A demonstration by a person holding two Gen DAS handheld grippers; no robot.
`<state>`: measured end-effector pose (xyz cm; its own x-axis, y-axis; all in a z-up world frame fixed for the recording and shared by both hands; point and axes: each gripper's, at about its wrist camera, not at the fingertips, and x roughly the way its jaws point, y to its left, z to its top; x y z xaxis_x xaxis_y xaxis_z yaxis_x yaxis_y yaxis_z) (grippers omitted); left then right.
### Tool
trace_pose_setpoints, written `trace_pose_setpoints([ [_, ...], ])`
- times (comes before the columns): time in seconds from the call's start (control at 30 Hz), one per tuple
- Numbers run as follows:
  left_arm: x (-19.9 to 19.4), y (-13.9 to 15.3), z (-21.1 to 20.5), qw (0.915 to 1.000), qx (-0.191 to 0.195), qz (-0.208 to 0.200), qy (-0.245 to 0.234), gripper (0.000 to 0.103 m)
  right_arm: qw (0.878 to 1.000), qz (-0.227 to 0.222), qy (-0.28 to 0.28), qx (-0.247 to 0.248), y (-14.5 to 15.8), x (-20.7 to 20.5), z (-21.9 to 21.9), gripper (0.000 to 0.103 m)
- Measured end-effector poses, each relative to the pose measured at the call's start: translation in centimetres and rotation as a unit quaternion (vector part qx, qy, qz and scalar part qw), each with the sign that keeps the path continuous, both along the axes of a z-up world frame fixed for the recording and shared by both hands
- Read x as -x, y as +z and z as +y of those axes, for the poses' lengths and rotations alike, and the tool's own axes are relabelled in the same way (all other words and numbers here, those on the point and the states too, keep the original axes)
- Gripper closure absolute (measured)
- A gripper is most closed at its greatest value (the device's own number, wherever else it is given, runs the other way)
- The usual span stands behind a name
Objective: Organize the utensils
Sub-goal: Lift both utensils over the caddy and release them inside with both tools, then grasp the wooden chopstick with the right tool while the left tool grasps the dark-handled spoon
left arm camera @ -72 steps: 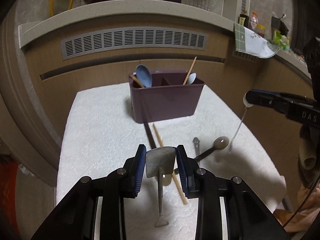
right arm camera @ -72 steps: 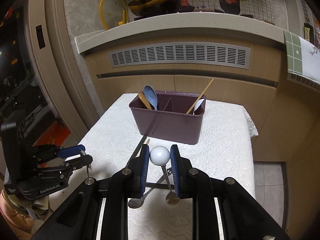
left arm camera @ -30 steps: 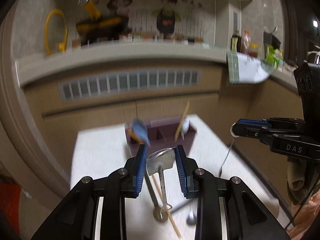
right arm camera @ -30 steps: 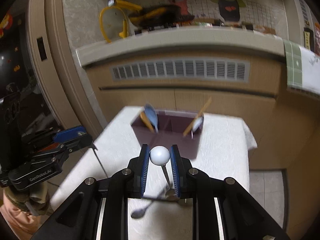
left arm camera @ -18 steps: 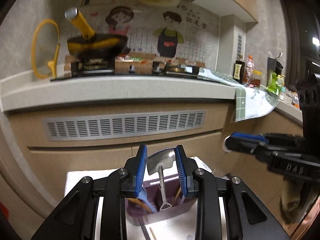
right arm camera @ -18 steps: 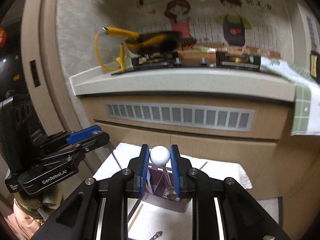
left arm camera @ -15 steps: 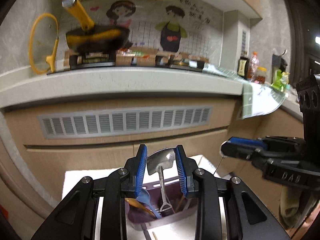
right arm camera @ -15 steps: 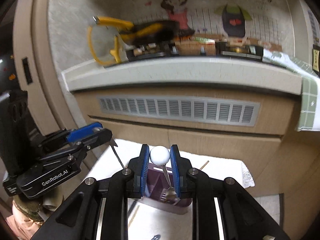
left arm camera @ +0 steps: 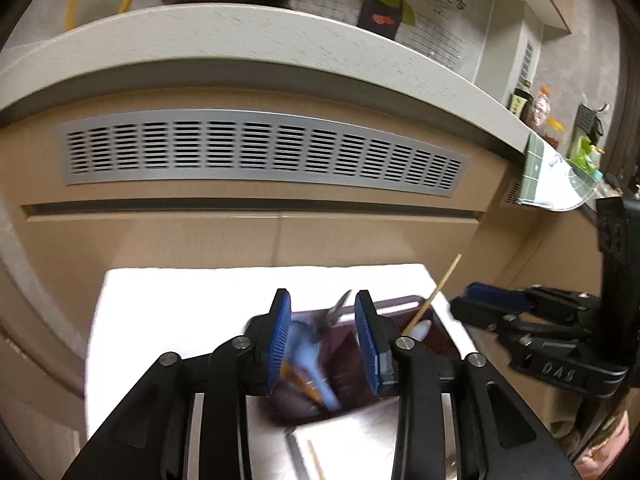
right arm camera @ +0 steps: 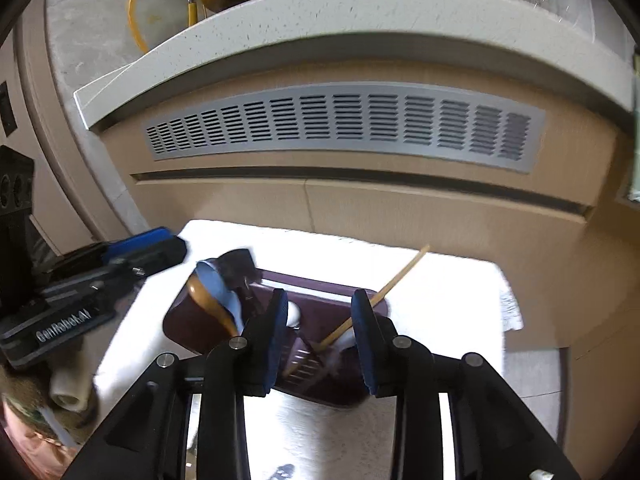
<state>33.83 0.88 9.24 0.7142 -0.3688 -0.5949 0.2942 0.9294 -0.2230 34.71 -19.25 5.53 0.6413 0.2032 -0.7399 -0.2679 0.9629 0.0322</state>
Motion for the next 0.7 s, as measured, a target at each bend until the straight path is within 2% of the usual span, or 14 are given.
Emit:
trace_pose_setpoints([
  [0.07,1.9,0.0,0.7,0.9998,-0.012,-0.008,0.012,0.057,1.000,-0.018,-0.005,0.026,0.1,1.5,0.2,0.071],
  [0.17,4.8,-0.6,2.1,0.9988,-0.035,-0.011,0.033,0.045,0.998,-0.025,0.003,0.057,-0.6,4.1,1.2,0.060],
  [0.3,8.6,-2.5,4.2,0.9964,-0.057,0.003,0.063,0.045,0.998,0.010,0.027,0.051,-3.4,7.2,2.6,0.059],
  [0.37,10.5,-4.2,5.3,0.9951,-0.063,0.022,0.073,0.044,0.997,0.041,0.037,0.045,-5.7,8.4,3.6,0.060],
  [0.5,13.5,-7.5,6.6,0.9921,-0.077,0.053,0.084,0.038,0.992,0.115,0.052,0.014,-10.0,9.2,5.6,0.077],
  [0.63,15.4,-10.5,7.3,0.9889,-0.089,0.083,0.085,0.038,0.986,0.162,0.041,0.009,-13.6,8.7,7.4,0.080],
  [0.7,15.9,-11.6,7.6,0.9882,-0.083,0.096,0.086,0.038,0.985,0.169,0.035,0.010,-14.5,8.3,7.8,0.080],
])
